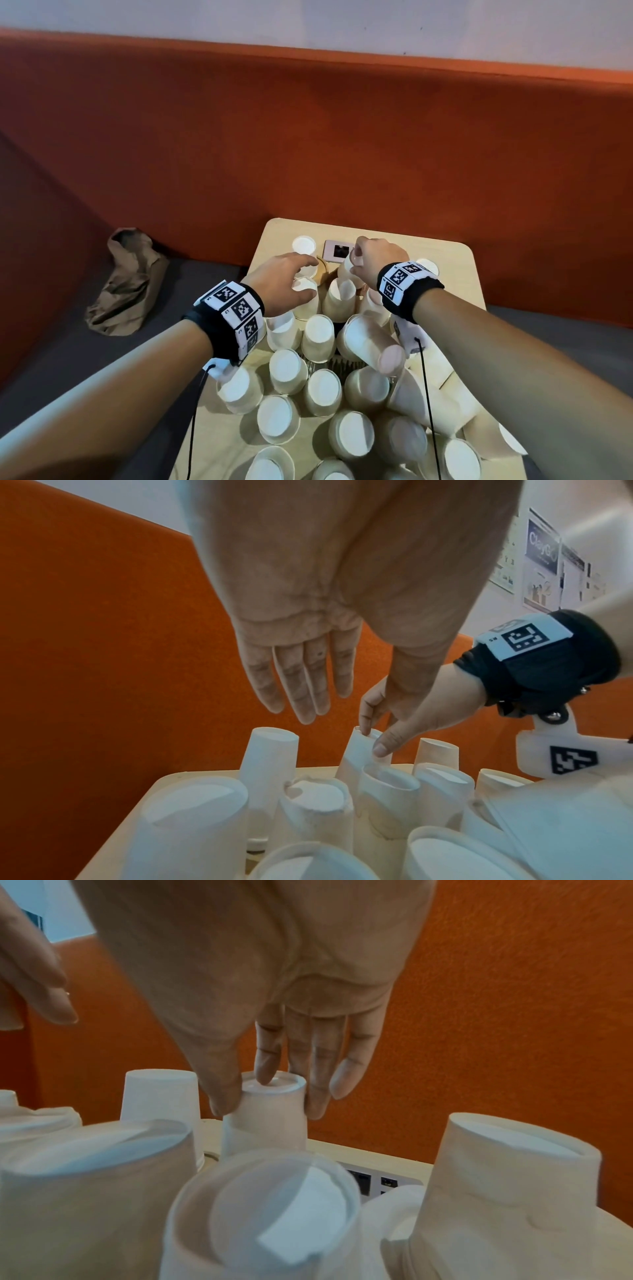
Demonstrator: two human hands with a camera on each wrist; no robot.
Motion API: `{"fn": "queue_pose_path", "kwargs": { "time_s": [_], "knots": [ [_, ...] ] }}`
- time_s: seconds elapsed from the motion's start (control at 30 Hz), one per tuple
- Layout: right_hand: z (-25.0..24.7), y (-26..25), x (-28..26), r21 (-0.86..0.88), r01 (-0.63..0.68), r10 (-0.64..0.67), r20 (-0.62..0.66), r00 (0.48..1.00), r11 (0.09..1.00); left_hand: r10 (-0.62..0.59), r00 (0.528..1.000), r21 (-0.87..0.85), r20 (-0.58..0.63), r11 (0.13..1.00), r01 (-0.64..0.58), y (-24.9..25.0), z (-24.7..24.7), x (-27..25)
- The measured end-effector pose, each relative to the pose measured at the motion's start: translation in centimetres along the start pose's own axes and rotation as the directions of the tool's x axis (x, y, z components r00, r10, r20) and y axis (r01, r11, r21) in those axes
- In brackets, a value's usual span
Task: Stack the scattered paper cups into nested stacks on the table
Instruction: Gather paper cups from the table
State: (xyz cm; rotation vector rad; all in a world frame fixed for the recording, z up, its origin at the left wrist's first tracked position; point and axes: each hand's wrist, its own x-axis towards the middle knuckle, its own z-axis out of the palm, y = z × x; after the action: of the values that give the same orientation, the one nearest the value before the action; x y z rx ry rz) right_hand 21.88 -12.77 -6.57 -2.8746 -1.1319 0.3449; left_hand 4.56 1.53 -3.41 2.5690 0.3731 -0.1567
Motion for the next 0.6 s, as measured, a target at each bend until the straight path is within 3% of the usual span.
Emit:
{"fn": "queue_pose_path", "kwargs": {
  "time_s": [0.37, 0.6],
  "knots": [
    [0.4, 0.1, 0.3, 0.017, -0.010, 0.010, 0.023, 1.000, 1.000, 0.005, 1.000, -0.007, 0.019, 1.000, -0.005, -0.4, 0.2, 0.1],
    [-1.6, 0.4, -1.7, 0.081, -0.019, 0.024, -0.057, 0.998, 0.997, 0.025, 0.999, 0.007, 0.041, 1.000, -0.025, 0.3, 0.2, -0.2]
  ]
}}
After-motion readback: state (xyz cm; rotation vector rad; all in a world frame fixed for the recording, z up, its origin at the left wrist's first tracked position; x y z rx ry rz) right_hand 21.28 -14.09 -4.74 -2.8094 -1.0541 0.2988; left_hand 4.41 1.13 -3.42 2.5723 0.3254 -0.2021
